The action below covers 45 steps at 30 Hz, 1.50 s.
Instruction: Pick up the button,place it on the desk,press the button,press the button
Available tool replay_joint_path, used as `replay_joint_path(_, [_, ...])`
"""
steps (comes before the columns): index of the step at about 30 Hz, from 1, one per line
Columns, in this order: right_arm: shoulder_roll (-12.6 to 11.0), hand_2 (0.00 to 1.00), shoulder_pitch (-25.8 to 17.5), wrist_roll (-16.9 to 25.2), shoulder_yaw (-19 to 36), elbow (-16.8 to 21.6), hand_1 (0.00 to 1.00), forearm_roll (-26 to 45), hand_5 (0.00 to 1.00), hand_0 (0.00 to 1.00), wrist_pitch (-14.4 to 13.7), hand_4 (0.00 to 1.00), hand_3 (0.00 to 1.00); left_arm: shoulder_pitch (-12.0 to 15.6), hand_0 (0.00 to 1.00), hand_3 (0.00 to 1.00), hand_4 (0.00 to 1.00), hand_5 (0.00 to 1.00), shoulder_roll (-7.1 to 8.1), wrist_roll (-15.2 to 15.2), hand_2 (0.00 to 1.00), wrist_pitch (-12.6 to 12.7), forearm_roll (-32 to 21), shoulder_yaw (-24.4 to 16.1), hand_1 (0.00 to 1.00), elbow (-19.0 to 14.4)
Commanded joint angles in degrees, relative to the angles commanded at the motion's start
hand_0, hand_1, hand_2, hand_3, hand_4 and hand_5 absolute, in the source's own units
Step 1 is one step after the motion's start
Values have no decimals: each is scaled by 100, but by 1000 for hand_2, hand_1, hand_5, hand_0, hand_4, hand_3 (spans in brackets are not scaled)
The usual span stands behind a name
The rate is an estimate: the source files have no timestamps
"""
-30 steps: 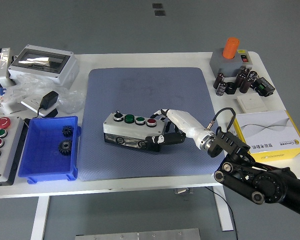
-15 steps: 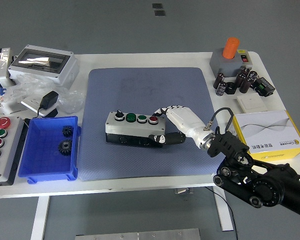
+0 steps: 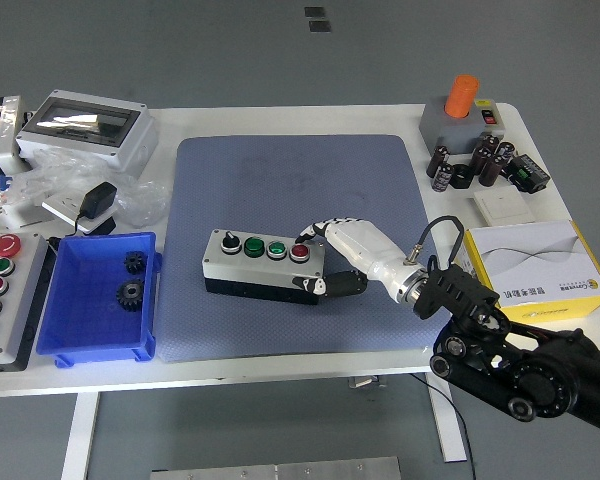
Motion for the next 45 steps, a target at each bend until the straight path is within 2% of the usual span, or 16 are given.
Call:
replay_joint_path(4, [-62,744,6,60,97,150,718,280,352,788,173,778,746,8,743,572,650,136,-5,9,625,-11,-6,9,763,0])
replay_joint_path(5, [-71,818,9,65,120,165,770,322,397,838,191,885,903,10,743,567,631,123,-6,11,620,-15,-4,9,763,0])
replay_joint_path(10, [-112,818,3,81,229,223,770,440,397,838,225,885,903,19,743,567,631,123,-9,15,620,-23,-1,9,763,0])
replay_joint_path(11, [-119,859,2,98,265,238,791,459,383,879,206,899,998,23,742,565,619,109,-9,16,618,-24,5,4,763,0])
replay_joint_path(21, [-135,872,-17,79,320,195,803,312,388,886,161,902,998,33,743,564,611,95,-5,21,617,-36,3,10,763,0])
replay_joint_path(26, [-281,866,-2,79,515,641,802,652,404,887,102,905,998,33,743,564,617,102,-5,17,617,-37,5,10,763,0])
replay_joint_path(28, [-387,866,18,-47,654,883,802,638,404,887,123,905,998,32,743,564,617,102,-3,17,617,-34,13,5,763,0])
replay_joint_path(34, [-876,865,156,-748,863,1691,804,18,409,889,769,904,998,39,743,566,605,86,6,24,613,-27,64,-56,764,0])
replay_joint_path(35, [-932,465,185,-839,879,1826,516,-50,408,589,905,609,824,39,743,565,587,65,8,26,612,-26,74,-68,764,0])
replay_joint_path(40, [-1047,465,336,-1163,886,2332,516,-186,408,589,1573,609,824,28,743,565,587,65,12,28,612,-28,102,-99,764,0])
replay_joint_path(41, [-1048,236,378,-1210,848,2378,258,-205,227,239,1710,309,736,27,743,566,586,63,13,30,609,-28,106,-105,764,0])
replay_joint_path(45, [-988,236,565,-1348,600,2394,258,-290,227,239,2102,309,736,24,743,566,586,63,16,40,609,-30,129,-129,764,0])
